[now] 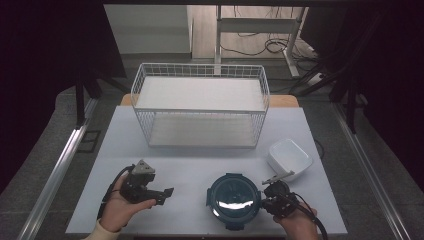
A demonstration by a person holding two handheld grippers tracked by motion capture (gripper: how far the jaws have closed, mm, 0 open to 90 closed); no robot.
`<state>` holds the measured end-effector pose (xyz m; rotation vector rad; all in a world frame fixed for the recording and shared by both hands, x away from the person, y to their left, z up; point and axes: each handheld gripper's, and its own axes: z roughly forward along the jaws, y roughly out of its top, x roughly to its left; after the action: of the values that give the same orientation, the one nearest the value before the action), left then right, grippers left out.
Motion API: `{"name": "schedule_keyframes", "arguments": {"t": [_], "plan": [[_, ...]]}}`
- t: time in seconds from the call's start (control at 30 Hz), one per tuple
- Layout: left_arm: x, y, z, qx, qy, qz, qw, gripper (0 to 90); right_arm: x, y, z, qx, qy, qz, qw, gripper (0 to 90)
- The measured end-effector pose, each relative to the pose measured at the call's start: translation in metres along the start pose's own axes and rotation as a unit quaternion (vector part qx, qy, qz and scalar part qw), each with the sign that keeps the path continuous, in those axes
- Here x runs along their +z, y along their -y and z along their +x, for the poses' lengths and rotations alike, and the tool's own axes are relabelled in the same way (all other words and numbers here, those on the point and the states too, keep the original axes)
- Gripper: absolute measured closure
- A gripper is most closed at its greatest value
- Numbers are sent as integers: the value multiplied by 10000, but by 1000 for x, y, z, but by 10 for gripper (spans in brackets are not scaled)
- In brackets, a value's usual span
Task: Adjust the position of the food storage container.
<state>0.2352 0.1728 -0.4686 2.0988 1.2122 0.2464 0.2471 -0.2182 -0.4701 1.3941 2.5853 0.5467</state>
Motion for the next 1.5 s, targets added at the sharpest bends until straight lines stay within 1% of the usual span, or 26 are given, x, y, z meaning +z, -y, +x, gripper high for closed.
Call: {"name": "schedule_keyframes", "arguments": {"t": [0.1,0.17,0.3,0.53,0.67,0.73,0.9,0.93,1.03,1.1,1.2,1.23,1.3,1.33,1.47,1.5], "plan": [[-1,0,0,-2,-10,-7,10000,172,2,-4,3,-52,-55,6,10000,895],[-1,0,1,-1,-7,-8,10000,172,4,-9,9,-146,-78,31,9999,895],[-3,0,1,-26,13,-38,10000,172,7,-12,14,-195,-153,32,9997,895],[-4,0,1,-18,22,-44,10000,172,8,-15,20,-223,-142,46,9996,895],[-5,0,2,-21,16,-57,10000,172,10,-19,25,-289,-154,44,9995,895],[-5,0,2,-23,16,-61,10000,172,11,-21,29,-357,-171,55,9992,895],[-5,0,2,-28,14,-68,10000,172,15,-30,41,-553,-336,77,9979,895],[-5,-1,2,-28,16,-71,10000,172,15,-30,41,-553,-336,77,9979,895],[-6,0,2,-36,19,-85,10000,172,19,-36,48,-653,-365,71,9972,895],[-7,0,3,-42,9,-86,10000,172,20,-38,50,-678,-376,74,9970,895],[-7,-1,3,-41,-14,-111,9999,171,24,-44,56,-795,-454,48,9958,895],[-7,-1,3,-41,-14,-111,9999,171,24,-44,56,-795,-454,48,9958,895],[-9,-1,2,-53,-31,-128,9999,171,24,-44,54,-814,-539,-3,9952,895],[-9,-1,2,-63,-44,-138,9999,171,25,-42,52,-803,-626,-83,9948,895],[-7,-1,1,-47,-67,-117,9999,171,25,-40,52,-850,-599,-187,9944,895],[-7,-1,0,-18,-71,-96,9999,171,25,-39,53,-901,-564,-223,9941,895]]}}
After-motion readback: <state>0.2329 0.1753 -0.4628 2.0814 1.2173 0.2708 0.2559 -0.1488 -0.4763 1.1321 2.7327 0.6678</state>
